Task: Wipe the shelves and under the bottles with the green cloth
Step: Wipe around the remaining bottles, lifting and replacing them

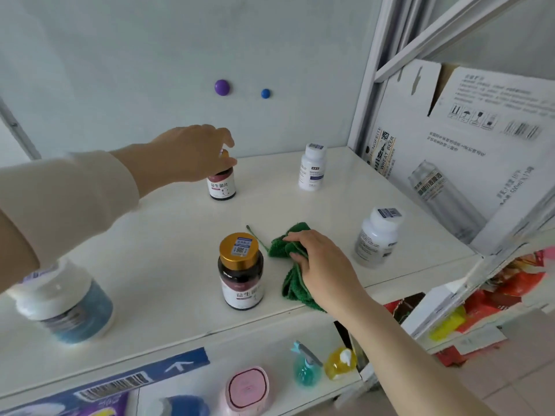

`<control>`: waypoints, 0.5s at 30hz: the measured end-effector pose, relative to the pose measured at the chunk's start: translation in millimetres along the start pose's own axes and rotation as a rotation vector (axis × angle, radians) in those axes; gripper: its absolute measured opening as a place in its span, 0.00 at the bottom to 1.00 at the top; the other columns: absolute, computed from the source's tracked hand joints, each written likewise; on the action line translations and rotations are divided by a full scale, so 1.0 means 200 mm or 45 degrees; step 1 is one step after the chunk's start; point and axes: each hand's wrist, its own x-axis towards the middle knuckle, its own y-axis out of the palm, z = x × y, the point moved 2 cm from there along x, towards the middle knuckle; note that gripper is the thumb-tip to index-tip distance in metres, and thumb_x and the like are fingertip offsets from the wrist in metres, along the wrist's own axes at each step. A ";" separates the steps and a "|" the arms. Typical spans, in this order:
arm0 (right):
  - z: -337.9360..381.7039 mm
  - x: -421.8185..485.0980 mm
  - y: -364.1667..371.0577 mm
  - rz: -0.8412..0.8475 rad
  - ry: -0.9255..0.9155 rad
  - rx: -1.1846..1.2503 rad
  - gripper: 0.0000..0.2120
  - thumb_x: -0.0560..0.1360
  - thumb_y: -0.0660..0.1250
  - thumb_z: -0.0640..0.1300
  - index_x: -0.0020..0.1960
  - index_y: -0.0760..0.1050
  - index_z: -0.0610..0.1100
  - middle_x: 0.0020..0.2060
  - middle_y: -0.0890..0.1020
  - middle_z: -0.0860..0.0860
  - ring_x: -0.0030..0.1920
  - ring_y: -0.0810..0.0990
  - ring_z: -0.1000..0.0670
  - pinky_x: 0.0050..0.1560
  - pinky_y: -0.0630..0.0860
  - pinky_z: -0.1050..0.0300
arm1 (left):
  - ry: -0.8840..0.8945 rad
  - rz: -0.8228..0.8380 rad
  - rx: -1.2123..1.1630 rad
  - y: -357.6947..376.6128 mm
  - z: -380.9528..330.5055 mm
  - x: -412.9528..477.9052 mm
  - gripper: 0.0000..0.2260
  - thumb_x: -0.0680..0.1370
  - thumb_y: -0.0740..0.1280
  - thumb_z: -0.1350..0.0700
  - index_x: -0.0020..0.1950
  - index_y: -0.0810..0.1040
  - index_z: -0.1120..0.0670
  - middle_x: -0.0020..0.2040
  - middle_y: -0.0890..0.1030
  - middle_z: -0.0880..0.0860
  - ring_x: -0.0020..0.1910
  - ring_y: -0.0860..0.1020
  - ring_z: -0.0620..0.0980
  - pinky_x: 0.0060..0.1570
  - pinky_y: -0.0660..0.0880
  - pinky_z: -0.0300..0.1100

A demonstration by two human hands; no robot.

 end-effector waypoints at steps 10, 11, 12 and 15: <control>0.01 -0.23 -0.04 -0.071 -0.090 0.006 0.12 0.77 0.59 0.37 0.59 0.73 0.41 0.54 0.78 0.46 0.56 0.75 0.44 0.57 0.70 0.48 | -0.027 -0.064 0.111 -0.05 -0.03 -0.57 0.18 0.78 0.57 0.44 0.65 0.70 0.49 0.64 0.75 0.49 0.60 0.75 0.52 0.60 0.71 0.48; 0.02 -0.25 -0.04 -0.076 -0.091 -0.012 0.12 0.77 0.59 0.37 0.59 0.73 0.41 0.54 0.78 0.46 0.56 0.75 0.44 0.56 0.70 0.48 | -0.035 -0.068 0.128 -0.05 -0.02 -0.62 0.17 0.78 0.58 0.45 0.65 0.70 0.49 0.64 0.75 0.49 0.59 0.75 0.52 0.58 0.71 0.47; 0.04 -0.27 -0.04 -0.074 -0.091 -0.033 0.12 0.77 0.59 0.37 0.59 0.73 0.41 0.55 0.78 0.45 0.55 0.74 0.43 0.56 0.70 0.48 | -0.046 -0.064 0.152 -0.05 0.00 -0.67 0.17 0.78 0.58 0.45 0.65 0.70 0.48 0.64 0.75 0.49 0.59 0.75 0.52 0.55 0.71 0.46; 0.08 -0.33 -0.05 -0.067 -0.066 -0.062 0.13 0.77 0.58 0.36 0.60 0.73 0.40 0.55 0.78 0.44 0.56 0.74 0.43 0.56 0.69 0.48 | -0.072 -0.052 0.271 -0.06 0.05 -0.79 0.18 0.78 0.58 0.44 0.65 0.69 0.48 0.64 0.75 0.50 0.59 0.75 0.54 0.54 0.71 0.47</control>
